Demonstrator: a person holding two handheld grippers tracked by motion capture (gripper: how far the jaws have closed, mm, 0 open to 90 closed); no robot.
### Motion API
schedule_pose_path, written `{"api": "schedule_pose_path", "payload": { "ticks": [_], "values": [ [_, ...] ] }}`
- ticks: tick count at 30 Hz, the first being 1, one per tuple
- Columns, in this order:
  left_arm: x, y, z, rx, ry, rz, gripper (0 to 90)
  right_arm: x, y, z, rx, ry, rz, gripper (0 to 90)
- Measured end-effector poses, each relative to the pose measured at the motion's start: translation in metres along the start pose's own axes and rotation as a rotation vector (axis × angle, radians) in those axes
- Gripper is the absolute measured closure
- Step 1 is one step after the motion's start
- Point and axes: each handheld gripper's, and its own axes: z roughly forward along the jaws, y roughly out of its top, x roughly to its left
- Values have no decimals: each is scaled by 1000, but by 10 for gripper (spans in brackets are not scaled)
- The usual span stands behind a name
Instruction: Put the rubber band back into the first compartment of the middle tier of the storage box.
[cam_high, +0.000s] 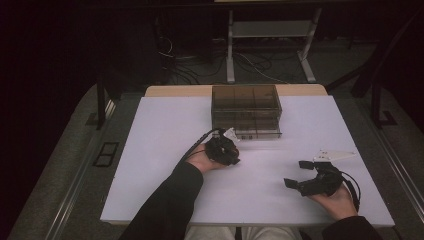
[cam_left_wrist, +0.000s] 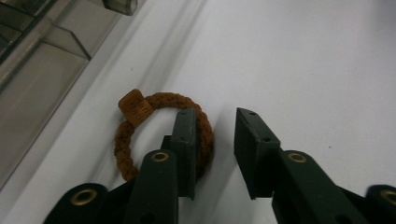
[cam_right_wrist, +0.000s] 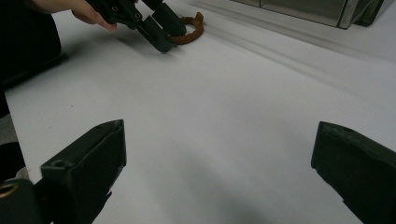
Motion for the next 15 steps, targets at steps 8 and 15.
{"api": "schedule_pose_path", "payload": {
  "ticks": [8,15],
  "values": [
    [5,-1,0,-4,-7,-40,814,0,0,0,0,-2,3,26],
    [6,-2,0,-15,-27,-56,838,-1,0,-1,-1,-3,3,26]
  ]
}}
